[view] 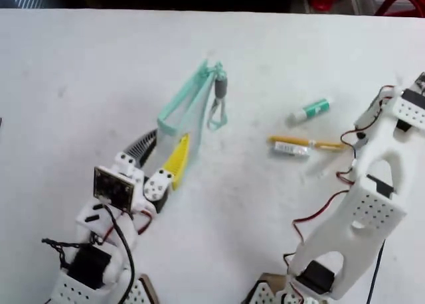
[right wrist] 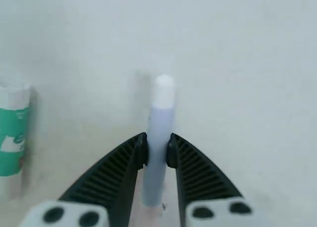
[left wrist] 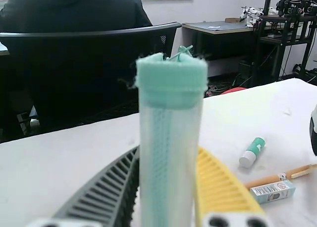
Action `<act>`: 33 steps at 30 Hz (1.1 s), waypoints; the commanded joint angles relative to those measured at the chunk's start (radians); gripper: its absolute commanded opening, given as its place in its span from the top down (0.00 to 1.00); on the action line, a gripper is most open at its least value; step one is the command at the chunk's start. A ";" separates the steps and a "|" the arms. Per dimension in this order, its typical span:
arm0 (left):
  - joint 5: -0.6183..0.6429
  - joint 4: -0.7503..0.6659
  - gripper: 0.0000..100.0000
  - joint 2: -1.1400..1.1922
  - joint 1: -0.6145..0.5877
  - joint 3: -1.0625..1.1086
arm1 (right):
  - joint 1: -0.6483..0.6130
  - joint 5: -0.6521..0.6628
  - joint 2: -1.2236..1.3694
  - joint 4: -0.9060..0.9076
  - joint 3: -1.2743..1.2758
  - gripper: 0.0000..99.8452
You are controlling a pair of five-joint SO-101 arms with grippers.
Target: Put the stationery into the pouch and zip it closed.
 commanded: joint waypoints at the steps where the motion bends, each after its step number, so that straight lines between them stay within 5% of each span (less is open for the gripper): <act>1: -0.006 -0.035 0.84 0.005 0.001 -0.009 | -0.002 -0.002 -0.203 0.071 -0.029 0.98; 23: -0.006 -0.029 0.84 0.005 0.013 -0.009 | -0.223 0.008 -0.978 0.343 -0.020 0.98; 33: -0.006 -0.029 0.84 0.005 0.013 -0.009 | -0.466 0.222 -1.198 0.381 0.020 0.98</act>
